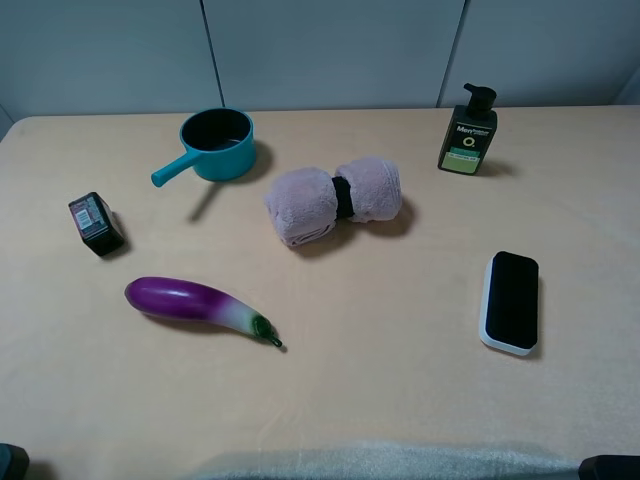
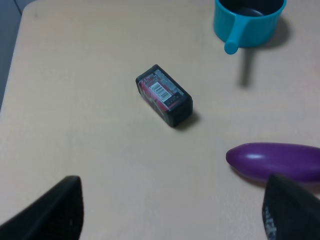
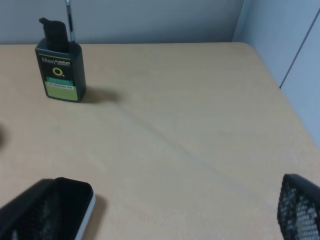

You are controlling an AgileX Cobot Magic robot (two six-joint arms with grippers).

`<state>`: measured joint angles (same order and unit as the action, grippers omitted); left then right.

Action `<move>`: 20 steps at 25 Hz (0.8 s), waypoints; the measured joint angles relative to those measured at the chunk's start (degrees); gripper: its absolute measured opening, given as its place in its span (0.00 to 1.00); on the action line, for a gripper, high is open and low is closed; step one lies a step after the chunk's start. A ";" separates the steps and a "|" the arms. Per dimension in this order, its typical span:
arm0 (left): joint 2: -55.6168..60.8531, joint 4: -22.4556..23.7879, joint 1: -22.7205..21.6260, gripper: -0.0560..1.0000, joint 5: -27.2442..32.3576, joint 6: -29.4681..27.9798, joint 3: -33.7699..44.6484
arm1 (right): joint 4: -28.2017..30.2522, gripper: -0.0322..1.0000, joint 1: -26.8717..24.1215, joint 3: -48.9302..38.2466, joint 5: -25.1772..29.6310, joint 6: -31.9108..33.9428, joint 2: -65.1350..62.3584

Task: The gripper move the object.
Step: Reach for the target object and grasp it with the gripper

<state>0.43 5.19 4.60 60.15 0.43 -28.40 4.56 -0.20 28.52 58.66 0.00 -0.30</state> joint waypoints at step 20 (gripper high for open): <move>0.00 0.00 0.00 0.81 0.00 0.00 0.00 | -0.05 0.67 0.00 0.00 0.00 0.00 0.00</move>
<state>0.43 5.19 4.60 60.15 0.43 -28.40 4.51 -0.20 28.52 58.66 0.00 -0.30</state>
